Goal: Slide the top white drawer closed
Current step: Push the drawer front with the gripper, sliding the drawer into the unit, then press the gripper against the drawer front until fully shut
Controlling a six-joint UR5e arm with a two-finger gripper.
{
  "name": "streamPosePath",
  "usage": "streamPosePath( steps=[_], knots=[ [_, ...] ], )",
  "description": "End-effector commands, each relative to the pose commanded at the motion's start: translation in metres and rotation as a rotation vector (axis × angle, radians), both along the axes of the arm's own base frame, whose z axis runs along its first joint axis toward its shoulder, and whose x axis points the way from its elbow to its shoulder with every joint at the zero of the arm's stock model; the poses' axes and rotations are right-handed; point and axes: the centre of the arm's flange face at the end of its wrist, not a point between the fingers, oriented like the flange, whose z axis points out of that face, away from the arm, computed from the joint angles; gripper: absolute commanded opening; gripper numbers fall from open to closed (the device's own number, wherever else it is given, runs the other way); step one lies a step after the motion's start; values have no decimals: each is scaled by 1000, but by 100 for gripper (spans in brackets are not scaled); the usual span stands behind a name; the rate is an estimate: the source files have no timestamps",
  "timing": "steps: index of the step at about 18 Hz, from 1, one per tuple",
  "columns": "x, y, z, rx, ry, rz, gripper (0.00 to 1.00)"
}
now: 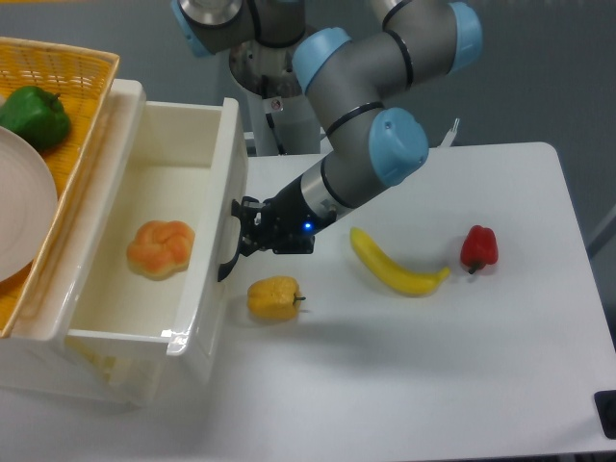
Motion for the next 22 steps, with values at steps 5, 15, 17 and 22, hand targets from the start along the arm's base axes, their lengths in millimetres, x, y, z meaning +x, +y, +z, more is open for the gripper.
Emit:
streamPosePath(
  steps=[5, 15, 17, 22],
  knots=[
    [15, 9, -1, -5, -4, -23, 4],
    [62, 35, 8, -45, -13, -35, 4],
    [71, 40, 10, -55, -16, -36, 4],
    [86, 48, 6, -68, -19, -52, 5]
  ],
)
